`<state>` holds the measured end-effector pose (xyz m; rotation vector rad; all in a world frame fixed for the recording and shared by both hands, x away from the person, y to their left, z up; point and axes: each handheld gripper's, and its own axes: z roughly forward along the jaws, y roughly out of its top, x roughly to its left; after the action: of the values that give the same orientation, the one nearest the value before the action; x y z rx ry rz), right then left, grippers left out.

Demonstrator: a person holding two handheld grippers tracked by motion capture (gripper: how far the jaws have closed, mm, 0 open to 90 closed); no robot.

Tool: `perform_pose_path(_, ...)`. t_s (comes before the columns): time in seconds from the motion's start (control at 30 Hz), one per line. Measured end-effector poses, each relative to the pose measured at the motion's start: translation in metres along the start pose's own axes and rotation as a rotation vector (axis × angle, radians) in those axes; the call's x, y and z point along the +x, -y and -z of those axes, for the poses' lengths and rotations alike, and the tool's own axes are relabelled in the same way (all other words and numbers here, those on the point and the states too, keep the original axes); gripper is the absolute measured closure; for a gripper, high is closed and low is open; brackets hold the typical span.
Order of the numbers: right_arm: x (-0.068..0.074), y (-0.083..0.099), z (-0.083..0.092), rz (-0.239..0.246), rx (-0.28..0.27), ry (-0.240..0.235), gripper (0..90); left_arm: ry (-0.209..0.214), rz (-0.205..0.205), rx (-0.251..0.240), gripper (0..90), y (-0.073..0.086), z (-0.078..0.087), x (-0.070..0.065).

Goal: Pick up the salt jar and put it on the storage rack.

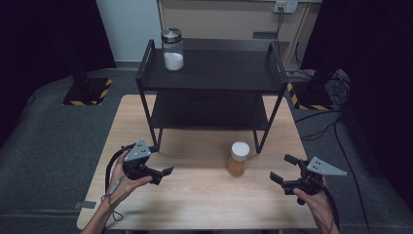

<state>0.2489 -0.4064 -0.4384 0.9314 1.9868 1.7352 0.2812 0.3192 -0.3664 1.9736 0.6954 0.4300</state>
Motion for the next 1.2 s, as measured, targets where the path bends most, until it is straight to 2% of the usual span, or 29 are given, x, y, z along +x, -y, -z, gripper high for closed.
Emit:
perform_pose_path(0.17,0.0,0.0,0.0,0.001,0.001,-0.001,1.4,-0.039,0.052,-0.033,5.4,0.014,0.006,0.002)
perform_pose_path(0.33,0.0,0.0,-0.001,0.001,0.003,0.0,1.4,-0.087,0.075,-0.046,3.9,0.02,0.016,0.002)
perform_pose_path(0.5,0.001,-0.001,-0.001,0.005,0.007,-0.001,1.4,-0.117,0.115,-0.091,2.4,0.03,0.024,0.003)
perform_pose_path(0.67,-0.001,-0.001,-0.002,0.008,0.013,-0.005,1.4,-0.147,0.122,-0.118,1.2,0.035,0.026,0.003)
perform_pose_path(0.7,-0.001,-0.001,-0.002,0.008,0.014,-0.006,1.4,-0.164,0.125,-0.137,1.2,0.037,0.027,0.003)
perform_pose_path(0.9,-0.001,-0.002,-0.002,0.011,0.014,-0.011,1.5,-0.181,0.128,-0.189,0.7,0.044,0.028,0.003)
perform_pose_path(1.2,-0.001,-0.002,-0.002,0.009,0.011,-0.01,1.4,-0.166,0.096,-0.176,0.8,0.046,0.03,0.002)
